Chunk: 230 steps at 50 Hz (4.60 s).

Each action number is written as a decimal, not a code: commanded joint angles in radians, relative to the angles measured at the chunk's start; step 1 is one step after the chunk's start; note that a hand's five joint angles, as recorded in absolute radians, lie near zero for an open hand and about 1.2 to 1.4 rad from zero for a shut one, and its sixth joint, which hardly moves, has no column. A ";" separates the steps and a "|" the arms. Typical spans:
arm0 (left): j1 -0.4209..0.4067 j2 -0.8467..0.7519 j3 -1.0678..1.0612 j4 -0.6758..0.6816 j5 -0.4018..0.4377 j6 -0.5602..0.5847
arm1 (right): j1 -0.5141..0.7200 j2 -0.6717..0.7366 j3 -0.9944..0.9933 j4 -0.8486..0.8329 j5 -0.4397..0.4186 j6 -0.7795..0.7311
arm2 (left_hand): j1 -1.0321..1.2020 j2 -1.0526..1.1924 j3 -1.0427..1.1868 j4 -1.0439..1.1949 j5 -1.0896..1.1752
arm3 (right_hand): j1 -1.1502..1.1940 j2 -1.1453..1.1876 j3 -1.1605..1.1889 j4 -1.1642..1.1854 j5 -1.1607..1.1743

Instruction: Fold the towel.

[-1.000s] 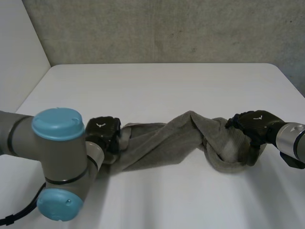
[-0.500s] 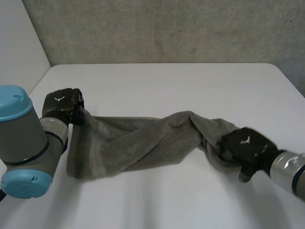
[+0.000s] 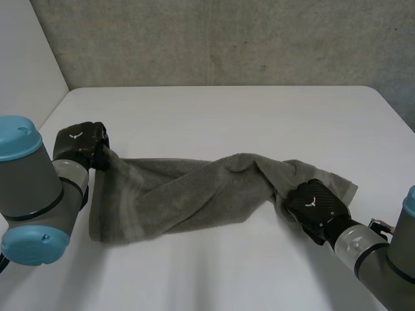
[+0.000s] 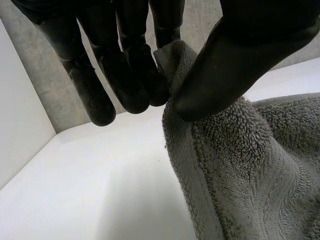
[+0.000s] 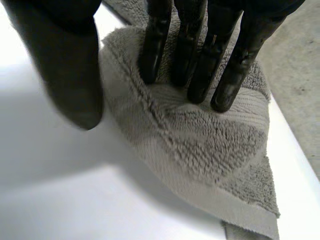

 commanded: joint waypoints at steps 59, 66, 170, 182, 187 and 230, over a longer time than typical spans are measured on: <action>0.141 0.007 -0.002 0.029 0.227 -0.199 | -0.163 -0.067 -0.289 0.334 -0.061 0.427 | 0.112 0.047 0.049 0.037 0.097 | -0.386 -0.394 -0.379 -0.378 -0.378; 0.141 0.007 -0.005 0.029 0.227 -0.199 | -0.057 -0.033 -0.253 0.350 -0.053 0.426 | 0.112 0.047 0.049 0.037 0.097 | -0.392 -0.400 -0.385 -0.384 -0.384; 0.248 0.158 -0.211 0.207 0.480 -0.107 | -0.063 -0.197 -0.130 0.508 -0.080 -0.034 | 0.112 0.047 0.049 0.037 0.097 | 0.573 0.565 0.580 0.581 0.581; 0.250 0.306 -0.355 0.207 0.528 -0.106 | -0.268 -0.317 -0.027 0.869 -0.280 -0.332 | 0.112 0.047 0.049 0.037 0.097 | 0.504 0.496 0.511 0.512 0.512; 0.248 0.309 -0.370 0.211 0.528 -0.106 | -0.301 -0.317 -0.076 0.956 -0.389 -0.351 | 0.112 0.047 0.049 0.037 0.097 | -0.289 -0.297 -0.282 -0.282 -0.281; 0.259 0.211 -0.356 0.284 0.518 -0.112 | -0.121 0.559 -1.104 0.558 0.088 0.486 | 0.112 0.047 0.049 0.037 0.097 | -0.368 -0.377 -0.362 -0.361 -0.361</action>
